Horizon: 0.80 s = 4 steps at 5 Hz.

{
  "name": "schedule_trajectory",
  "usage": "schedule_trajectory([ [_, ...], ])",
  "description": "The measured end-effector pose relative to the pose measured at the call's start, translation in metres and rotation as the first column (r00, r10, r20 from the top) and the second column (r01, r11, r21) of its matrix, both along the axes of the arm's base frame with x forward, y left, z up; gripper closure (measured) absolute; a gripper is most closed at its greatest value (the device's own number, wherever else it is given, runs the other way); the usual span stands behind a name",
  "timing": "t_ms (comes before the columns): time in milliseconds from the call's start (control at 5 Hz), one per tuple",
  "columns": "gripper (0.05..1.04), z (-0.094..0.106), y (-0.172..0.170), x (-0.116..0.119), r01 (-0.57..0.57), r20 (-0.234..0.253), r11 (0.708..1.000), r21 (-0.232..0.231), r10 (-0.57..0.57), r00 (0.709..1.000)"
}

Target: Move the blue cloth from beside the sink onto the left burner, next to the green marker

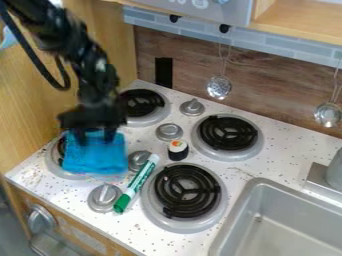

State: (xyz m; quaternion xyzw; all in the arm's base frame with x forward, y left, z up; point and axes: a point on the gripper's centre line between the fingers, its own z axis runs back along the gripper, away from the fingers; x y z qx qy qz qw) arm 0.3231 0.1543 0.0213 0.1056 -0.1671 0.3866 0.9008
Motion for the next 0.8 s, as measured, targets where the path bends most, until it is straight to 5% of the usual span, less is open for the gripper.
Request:
schedule_trajectory([
  [200, 0.077, 0.053, -0.026, 0.007, 0.075, 0.091, 0.997, 0.009, -0.075, 0.993],
  [400, 0.077, 0.078, -0.062, 0.003, 0.197, 0.079, 0.967, -0.158, -0.187, 0.979],
  [600, 0.079, 0.095, -0.087, -0.002, 0.247, -0.057, 0.934, -0.259, -0.27, 0.961],
  [800, 0.079, 0.094, -0.093, -0.003, 0.263, -0.079, 0.926, -0.271, -0.294, 0.953],
])
